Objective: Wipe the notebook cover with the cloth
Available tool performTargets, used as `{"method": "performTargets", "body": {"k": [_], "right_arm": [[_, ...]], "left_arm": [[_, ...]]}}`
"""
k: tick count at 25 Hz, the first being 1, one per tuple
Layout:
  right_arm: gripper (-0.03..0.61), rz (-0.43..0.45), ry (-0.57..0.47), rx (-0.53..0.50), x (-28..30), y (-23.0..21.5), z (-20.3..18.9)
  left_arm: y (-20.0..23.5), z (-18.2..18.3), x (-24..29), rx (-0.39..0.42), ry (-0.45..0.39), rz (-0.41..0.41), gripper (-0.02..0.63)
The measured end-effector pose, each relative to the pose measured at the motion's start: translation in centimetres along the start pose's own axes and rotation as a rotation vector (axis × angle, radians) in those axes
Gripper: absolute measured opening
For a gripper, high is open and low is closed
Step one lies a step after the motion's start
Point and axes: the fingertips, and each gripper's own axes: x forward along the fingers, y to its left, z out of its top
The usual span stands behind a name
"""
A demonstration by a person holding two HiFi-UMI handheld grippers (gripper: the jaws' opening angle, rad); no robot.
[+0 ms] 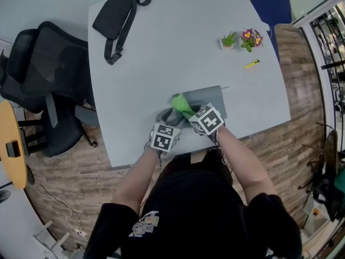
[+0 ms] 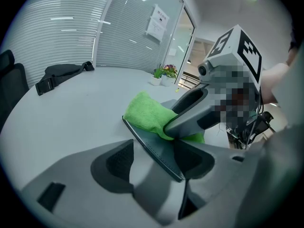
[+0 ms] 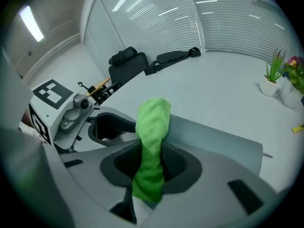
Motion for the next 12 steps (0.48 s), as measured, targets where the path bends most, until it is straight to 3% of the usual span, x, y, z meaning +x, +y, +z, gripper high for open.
{"method": "performTargets", "body": {"k": [7,12], "right_arm": [[0.112,-0.057,0.031,-0.053,0.0,-0.6,-0.3],[0.112,-0.083,0.017,-0.026,-0.6,-1.7,-0.6]], "left_arm": [[0.0,0.1,0.0,-0.010,0.004,-0.004,0.258],[0.1,0.1,0.0,-0.009,0.004,-0.002,0.258]]}}
